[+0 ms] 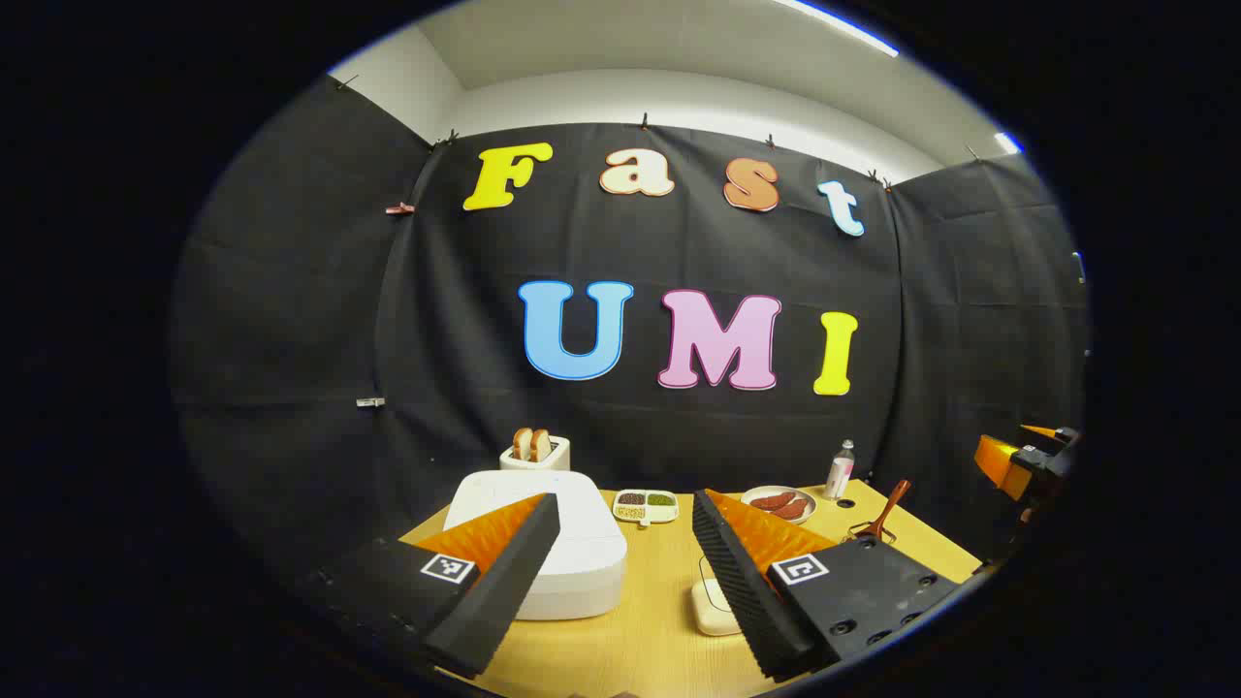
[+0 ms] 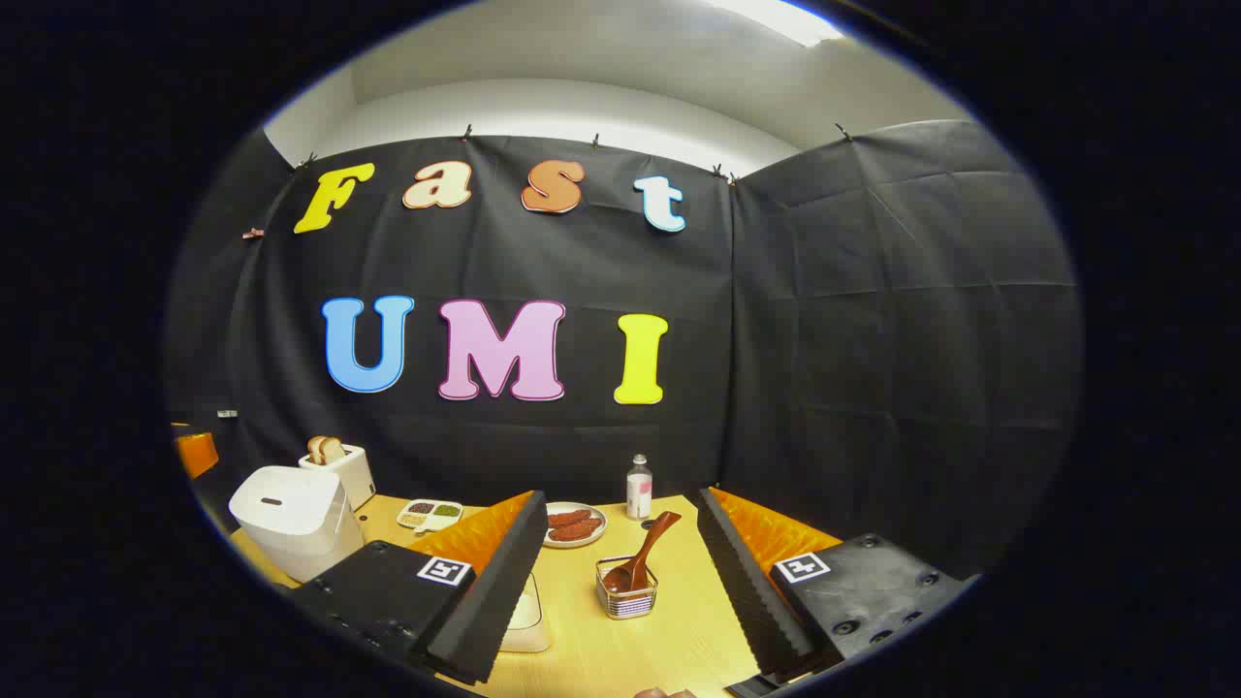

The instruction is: Close the left gripper, press the button to open the rice cooker; take a wooden spoon from the chopstick holder with the right hand, scoop a spoonful of rice and pour it into the rice cooker, then put the wooden spoon back into the chopstick holder.

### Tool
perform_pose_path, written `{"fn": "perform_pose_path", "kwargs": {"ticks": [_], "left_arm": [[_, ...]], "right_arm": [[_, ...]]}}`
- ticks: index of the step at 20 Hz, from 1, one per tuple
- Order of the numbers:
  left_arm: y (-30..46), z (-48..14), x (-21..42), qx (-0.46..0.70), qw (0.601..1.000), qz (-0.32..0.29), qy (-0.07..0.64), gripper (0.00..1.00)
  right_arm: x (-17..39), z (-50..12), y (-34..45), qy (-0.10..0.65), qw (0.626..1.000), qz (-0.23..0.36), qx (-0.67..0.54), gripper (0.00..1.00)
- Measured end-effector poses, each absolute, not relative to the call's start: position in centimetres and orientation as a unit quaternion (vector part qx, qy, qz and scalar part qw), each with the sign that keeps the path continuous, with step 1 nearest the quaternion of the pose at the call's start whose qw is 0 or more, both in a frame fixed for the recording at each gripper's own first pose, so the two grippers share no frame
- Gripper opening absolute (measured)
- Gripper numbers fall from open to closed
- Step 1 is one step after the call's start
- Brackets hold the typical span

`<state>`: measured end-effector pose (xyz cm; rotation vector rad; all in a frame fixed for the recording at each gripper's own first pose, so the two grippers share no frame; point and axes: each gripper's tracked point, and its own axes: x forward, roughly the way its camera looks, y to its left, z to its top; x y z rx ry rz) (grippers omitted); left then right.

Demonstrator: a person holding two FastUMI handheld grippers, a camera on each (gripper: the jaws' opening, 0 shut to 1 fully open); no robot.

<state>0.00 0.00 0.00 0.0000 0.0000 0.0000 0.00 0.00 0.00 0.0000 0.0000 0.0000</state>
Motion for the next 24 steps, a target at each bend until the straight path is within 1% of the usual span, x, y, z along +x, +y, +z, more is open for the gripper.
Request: {"fn": "perform_pose_path", "kwargs": {"ticks": [8, 10, 12, 16, 20, 24], "left_arm": [[0.8, -1.6, 0.3, -0.019, 0.999, 0.006, 0.035, 0.95], [1.1, -1.4, 0.2, -0.027, 0.999, 0.005, 0.032, 0.95], [1.0, -2.5, 0.2, -0.024, 0.998, 0.003, 0.052, 0.95], [2.2, -2.4, 0.7, -0.041, 0.998, 0.023, 0.047, 0.95], [4.5, -2.7, 1.8, -0.061, 0.995, 0.058, 0.061, 0.95], [7.2, -1.0, 4.1, -0.045, 0.994, 0.081, 0.052, 0.94]], "right_arm": [[0.2, 0.1, 0.1, 0.008, 0.999, 0.030, -0.007, 0.98], [0.2, 0.1, 0.1, 0.005, 1.000, 0.026, -0.003, 0.98], [0.3, 0.0, 0.1, 0.007, 1.000, 0.024, 0.002, 0.98], [0.8, -0.6, 0.2, 0.021, 0.999, 0.033, -0.003, 0.98], [2.2, -1.3, 0.3, 0.044, 0.998, 0.036, 0.003, 0.98], [3.1, -2.2, 0.5, 0.056, 0.997, 0.042, 0.027, 0.98]]}}
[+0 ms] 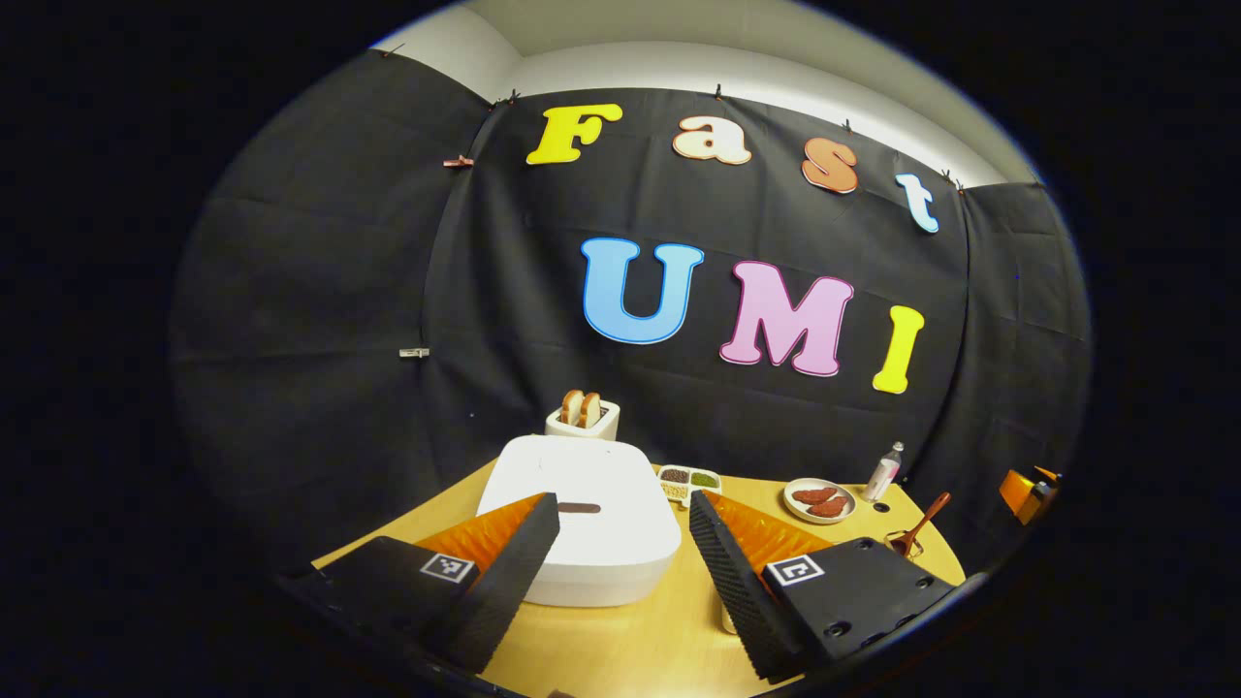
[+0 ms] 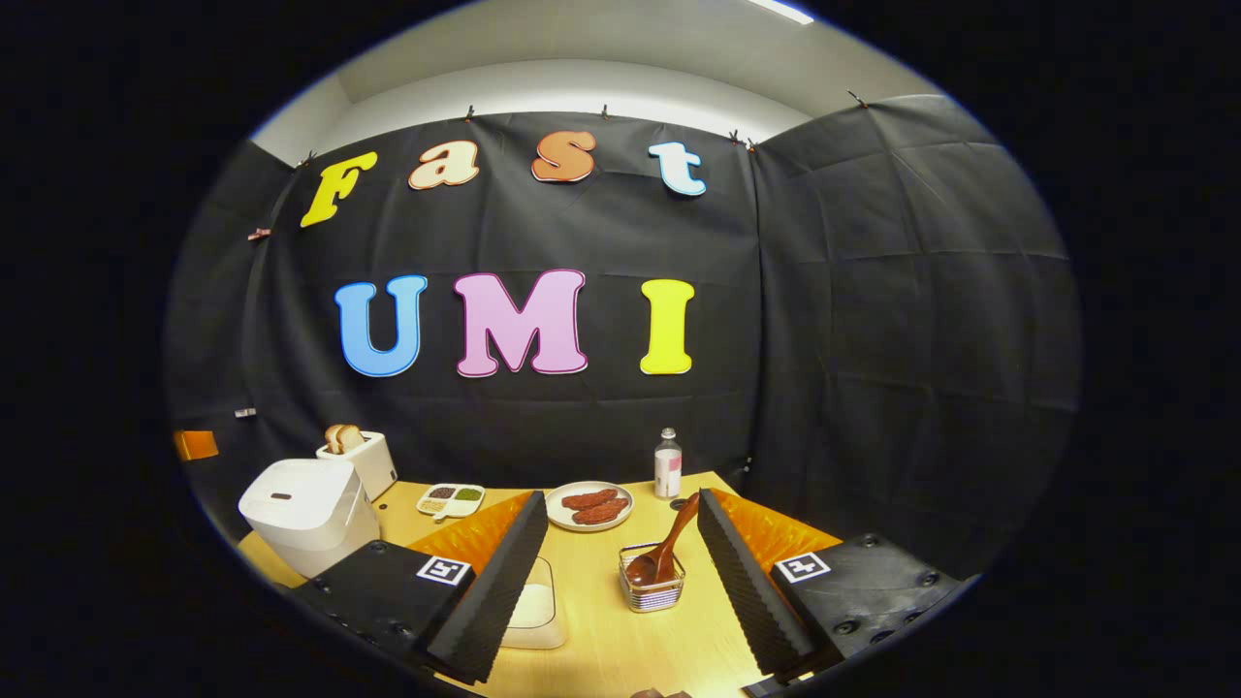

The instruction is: Close the left gripper, press the button to open the rice cooker; take a wooden spoon from the chopstick holder with the right hand, scoop a spoonful of rice and pour it into the rice cooker, then put the wooden spoon back into the chopstick holder.

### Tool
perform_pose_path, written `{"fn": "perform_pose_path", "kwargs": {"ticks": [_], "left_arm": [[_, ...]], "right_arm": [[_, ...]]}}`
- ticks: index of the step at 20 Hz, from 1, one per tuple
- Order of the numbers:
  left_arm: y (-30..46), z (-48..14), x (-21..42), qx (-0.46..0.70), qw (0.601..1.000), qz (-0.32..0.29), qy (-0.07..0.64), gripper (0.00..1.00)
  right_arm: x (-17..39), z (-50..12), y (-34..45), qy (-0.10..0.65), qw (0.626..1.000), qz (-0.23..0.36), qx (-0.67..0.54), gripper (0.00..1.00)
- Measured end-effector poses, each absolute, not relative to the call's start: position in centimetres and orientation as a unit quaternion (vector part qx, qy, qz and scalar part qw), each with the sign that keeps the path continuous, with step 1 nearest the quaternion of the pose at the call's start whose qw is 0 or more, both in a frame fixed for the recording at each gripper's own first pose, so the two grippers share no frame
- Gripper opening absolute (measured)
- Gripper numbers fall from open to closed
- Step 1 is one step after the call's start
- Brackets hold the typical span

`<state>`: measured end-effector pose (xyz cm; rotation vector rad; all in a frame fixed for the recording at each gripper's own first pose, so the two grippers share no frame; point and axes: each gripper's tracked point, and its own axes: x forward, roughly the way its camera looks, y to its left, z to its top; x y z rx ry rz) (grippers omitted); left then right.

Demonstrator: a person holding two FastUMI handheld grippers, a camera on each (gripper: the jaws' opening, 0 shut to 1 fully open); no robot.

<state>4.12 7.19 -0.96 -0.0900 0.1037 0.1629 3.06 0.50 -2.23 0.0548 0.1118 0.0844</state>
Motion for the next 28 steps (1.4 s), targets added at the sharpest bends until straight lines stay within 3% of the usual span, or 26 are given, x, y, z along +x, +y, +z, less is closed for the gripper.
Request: {"fn": "perform_pose_path", "kwargs": {"ticks": [4, 7, 10, 11, 15, 28], "left_arm": [[8.2, 0.4, 7.3, -0.031, 0.996, 0.064, 0.051, 0.87], [9.6, 0.5, 9.9, -0.030, 0.996, 0.069, 0.057, 0.65], [10.5, -0.8, 12.2, -0.052, 0.993, 0.071, 0.083, 0.50], [10.8, -1.5, 13.0, -0.057, 0.992, 0.070, 0.093, 0.39], [11.6, -4.0, 15.5, -0.072, 0.987, 0.070, 0.126, 0.12], [12.8, -13.1, 19.6, -0.113, 0.960, 0.070, 0.245, 0.06]], "right_arm": [[4.5, -3.3, -0.1, 0.065, 0.997, 0.034, 0.025, 0.98], [5.0, -4.4, -0.8, 0.075, 0.997, 0.032, 0.017, 0.98], [5.5, -5.3, -1.3, 0.083, 0.996, 0.030, 0.011, 0.98], [5.8, -5.4, -1.5, 0.083, 0.996, 0.032, 0.005, 0.98], [6.5, -5.6, -2.0, 0.079, 0.996, 0.034, -0.006, 0.98], [6.2, -7.5, -4.3, 0.095, 0.995, 0.021, -0.007, 0.98]]}}
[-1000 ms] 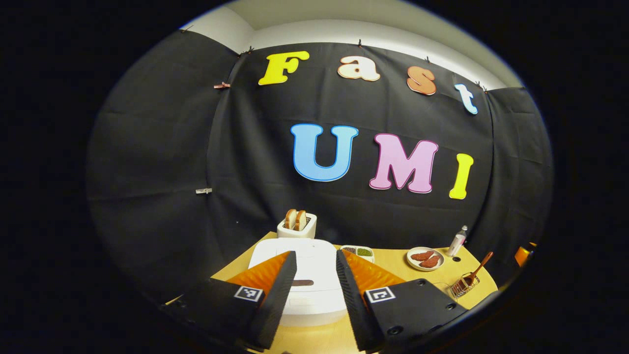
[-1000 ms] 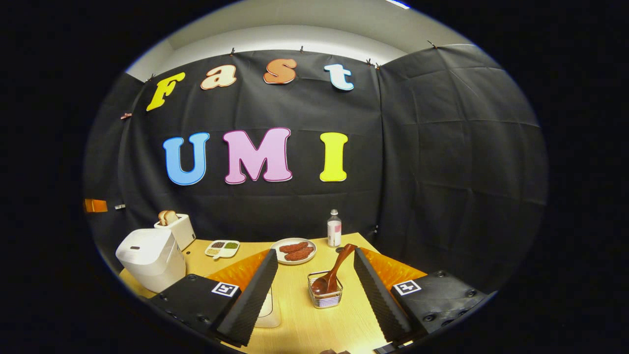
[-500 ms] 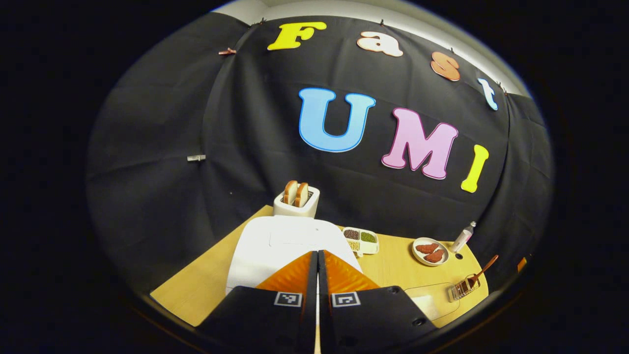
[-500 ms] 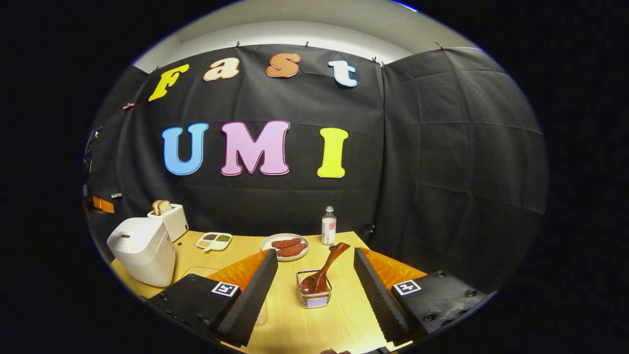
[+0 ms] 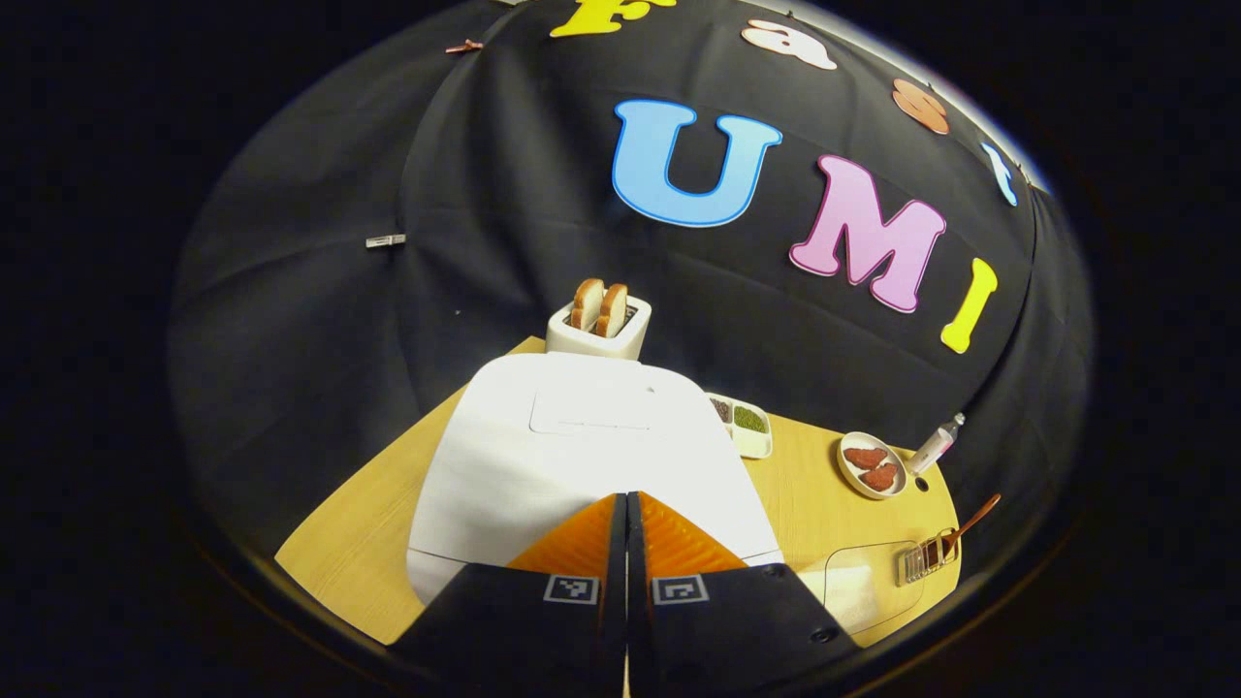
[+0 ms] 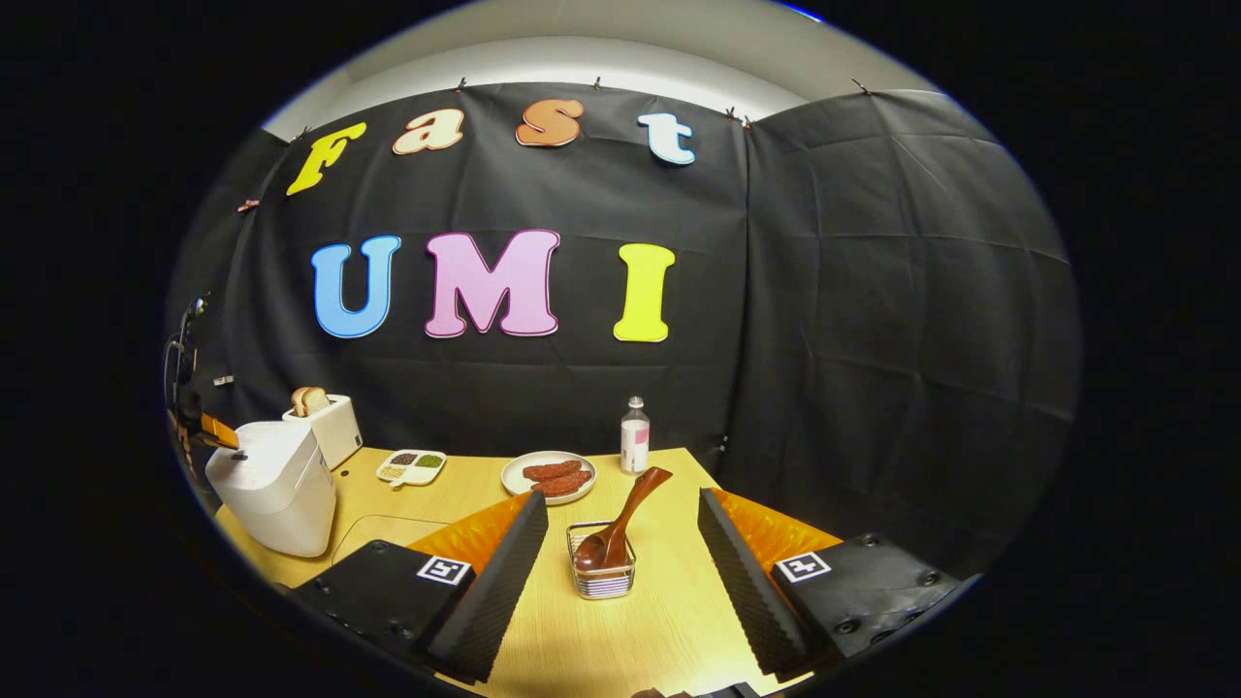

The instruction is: Close the left gripper, press the button to open the rice cooker; take a wooden spoon from the chopstick holder with the right hand, scoop a spoonful of rice and pour it into the rice cooker, then put the wooden spoon back into the chopstick holder.

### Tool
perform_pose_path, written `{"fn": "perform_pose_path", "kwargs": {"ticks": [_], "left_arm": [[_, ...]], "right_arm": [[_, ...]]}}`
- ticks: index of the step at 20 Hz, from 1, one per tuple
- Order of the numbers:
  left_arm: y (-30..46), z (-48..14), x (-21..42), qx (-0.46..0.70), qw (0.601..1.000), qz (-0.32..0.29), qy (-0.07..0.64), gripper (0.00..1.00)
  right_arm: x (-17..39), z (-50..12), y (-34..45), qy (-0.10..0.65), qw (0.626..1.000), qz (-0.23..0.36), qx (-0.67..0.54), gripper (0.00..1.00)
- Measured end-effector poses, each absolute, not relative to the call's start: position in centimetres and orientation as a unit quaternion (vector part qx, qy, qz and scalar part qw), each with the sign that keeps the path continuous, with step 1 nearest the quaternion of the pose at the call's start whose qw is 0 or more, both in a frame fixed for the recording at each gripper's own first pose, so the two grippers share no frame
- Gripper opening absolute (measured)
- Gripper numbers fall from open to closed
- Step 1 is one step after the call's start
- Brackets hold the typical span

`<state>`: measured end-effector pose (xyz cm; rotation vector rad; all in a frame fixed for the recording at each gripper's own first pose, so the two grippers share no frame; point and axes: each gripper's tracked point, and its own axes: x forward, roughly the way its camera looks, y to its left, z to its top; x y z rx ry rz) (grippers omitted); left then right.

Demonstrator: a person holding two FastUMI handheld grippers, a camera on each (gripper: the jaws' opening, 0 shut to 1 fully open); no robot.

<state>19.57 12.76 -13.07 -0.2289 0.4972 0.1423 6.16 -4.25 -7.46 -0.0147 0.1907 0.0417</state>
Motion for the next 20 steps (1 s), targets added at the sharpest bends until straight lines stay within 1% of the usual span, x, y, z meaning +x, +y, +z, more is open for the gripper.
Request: {"fn": "perform_pose_path", "kwargs": {"ticks": [5, 6, 12, 14, 16, 19, 20], "left_arm": [[12.7, -14.2, 19.3, -0.117, 0.956, 0.074, 0.259, 0.07], [12.6, -14.8, 19.4, -0.116, 0.953, 0.076, 0.271, 0.07], [12.3, -14.3, 19.3, -0.041, 0.960, 0.082, 0.266, 0.07], [12.4, -11.9, 19.3, -0.015, 0.968, 0.091, 0.233, 0.07], [12.3, -8.0, 19.6, -0.010, 0.980, 0.103, 0.168, 0.07], [12.3, -2.2, 17.5, 0.012, 0.990, 0.108, 0.091, 0.08], [12.1, -1.4, 16.9, 0.022, 0.991, 0.107, 0.075, 0.07]], "right_arm": [[5.8, -7.6, -4.6, 0.096, 0.995, 0.018, -0.005, 0.98], [5.6, -7.8, -4.7, 0.097, 0.995, 0.019, -0.005, 0.98], [5.0, -8.3, -4.4, 0.107, 0.994, 0.028, -0.002, 0.98], [4.4, -8.0, -4.4, 0.108, 0.994, 0.026, 0.007, 0.98], [3.4, -7.6, -4.5, 0.098, 0.995, 0.018, 0.011, 0.98], [1.8, -7.9, -4.6, 0.097, 0.995, 0.003, 0.011, 0.98], [1.2, -7.8, -4.5, 0.096, 0.995, -0.001, 0.014, 0.98]]}}
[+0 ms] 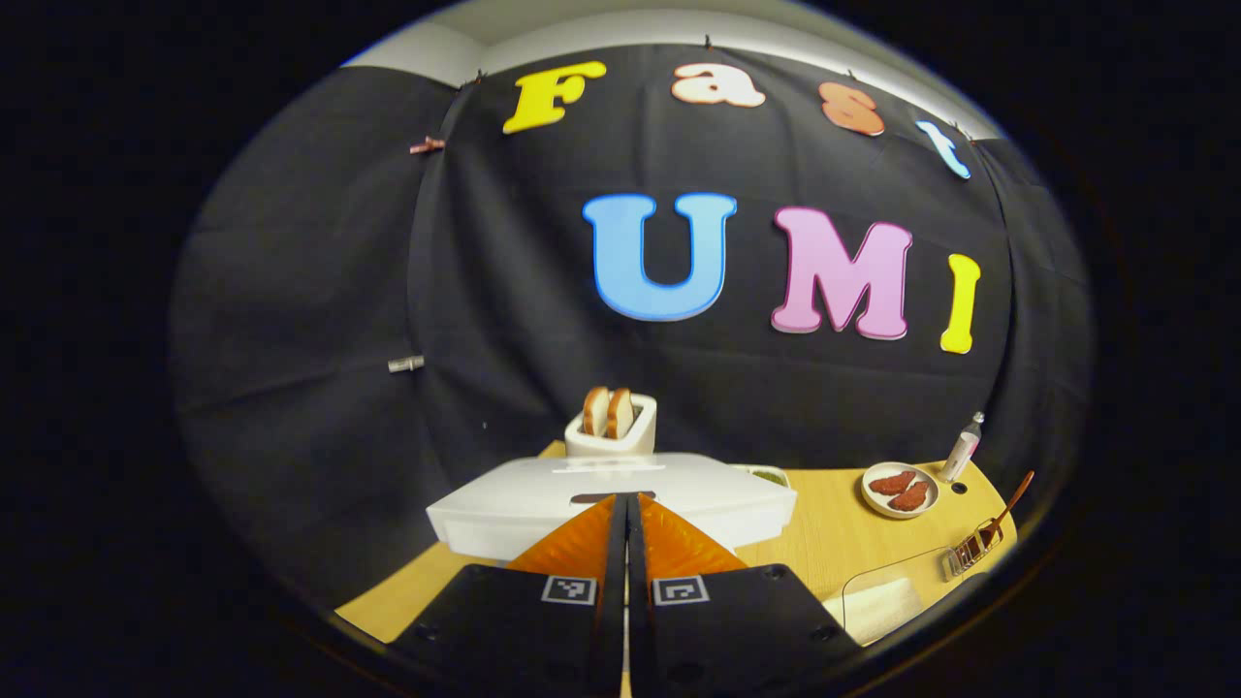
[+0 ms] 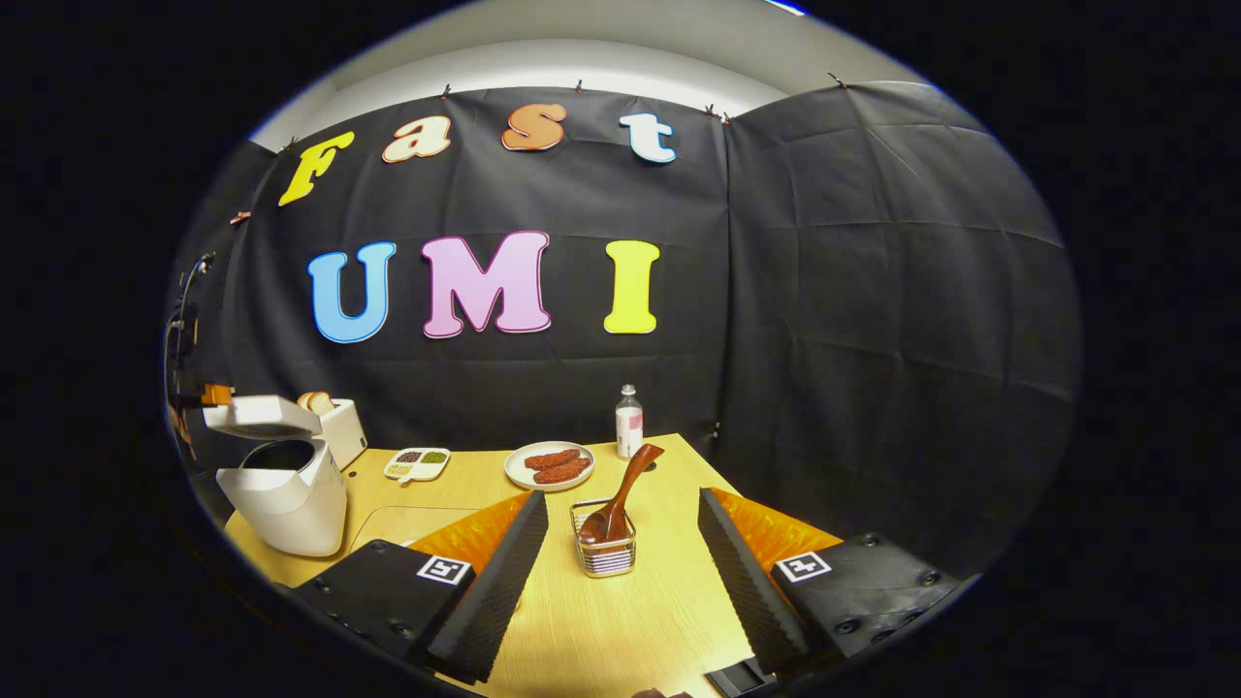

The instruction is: Close the left gripper, press the button to open the rice cooker; take a wooden spoon from the chopstick holder with the right hand, scoop a spoonful of rice and pour it into the rice cooker, then put the wooden spoon back into the chopstick holder.

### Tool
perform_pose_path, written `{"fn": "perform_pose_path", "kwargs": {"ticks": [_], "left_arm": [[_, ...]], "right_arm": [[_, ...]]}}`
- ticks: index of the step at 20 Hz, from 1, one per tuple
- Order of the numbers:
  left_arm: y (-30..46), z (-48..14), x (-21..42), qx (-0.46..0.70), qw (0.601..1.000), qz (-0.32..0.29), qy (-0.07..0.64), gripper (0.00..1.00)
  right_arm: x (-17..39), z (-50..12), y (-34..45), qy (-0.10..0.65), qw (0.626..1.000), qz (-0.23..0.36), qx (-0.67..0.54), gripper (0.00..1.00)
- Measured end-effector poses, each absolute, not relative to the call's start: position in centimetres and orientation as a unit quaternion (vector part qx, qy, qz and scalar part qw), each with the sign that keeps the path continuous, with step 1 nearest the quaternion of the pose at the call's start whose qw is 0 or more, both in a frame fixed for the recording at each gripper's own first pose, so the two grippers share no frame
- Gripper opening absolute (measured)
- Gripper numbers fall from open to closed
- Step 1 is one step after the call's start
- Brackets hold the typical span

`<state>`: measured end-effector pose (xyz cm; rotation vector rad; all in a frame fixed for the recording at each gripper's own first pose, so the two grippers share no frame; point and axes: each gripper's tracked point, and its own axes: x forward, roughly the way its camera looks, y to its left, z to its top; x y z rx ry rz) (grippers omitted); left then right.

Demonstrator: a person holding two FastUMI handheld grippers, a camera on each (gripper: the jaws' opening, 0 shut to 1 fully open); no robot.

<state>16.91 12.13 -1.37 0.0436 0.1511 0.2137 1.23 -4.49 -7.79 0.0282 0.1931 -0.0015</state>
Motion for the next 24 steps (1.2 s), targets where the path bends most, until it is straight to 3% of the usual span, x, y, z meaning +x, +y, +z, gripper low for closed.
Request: {"fn": "perform_pose_path", "kwargs": {"ticks": [9, 16, 18, 21, 23, 24], "left_arm": [[8.4, 0.4, 5.4, 0.045, 0.998, 0.032, 0.037, 0.08], [4.6, -2.3, 1.2, 0.046, 0.997, -0.033, 0.047, 0.10], [2.7, -5.0, 1.0, 0.054, 0.994, -0.055, 0.076, 0.24], [0.3, -6.7, 1.6, 0.051, 0.992, -0.067, 0.091, 0.78], [-1.1, -7.6, 1.8, 0.045, 0.992, -0.061, 0.103, 0.96], [-1.9, -7.8, 1.9, 0.043, 0.991, -0.061, 0.107, 0.99]], "right_arm": [[-2.4, -6.4, -2.6, 0.094, 0.995, -0.016, 0.016, 0.98], [0.6, -6.1, -2.4, 0.097, 0.995, 0.000, -0.004, 0.98], [3.2, -6.8, -2.2, 0.105, 0.994, 0.010, -0.001, 0.98], [7.6, -8.1, -2.5, 0.123, 0.992, 0.024, 0.007, 0.98], [10.2, -9.4, -3.0, 0.142, 0.989, 0.031, 0.015, 0.98], [11.7, -10.2, -3.2, 0.150, 0.988, 0.035, 0.019, 0.98]]}}
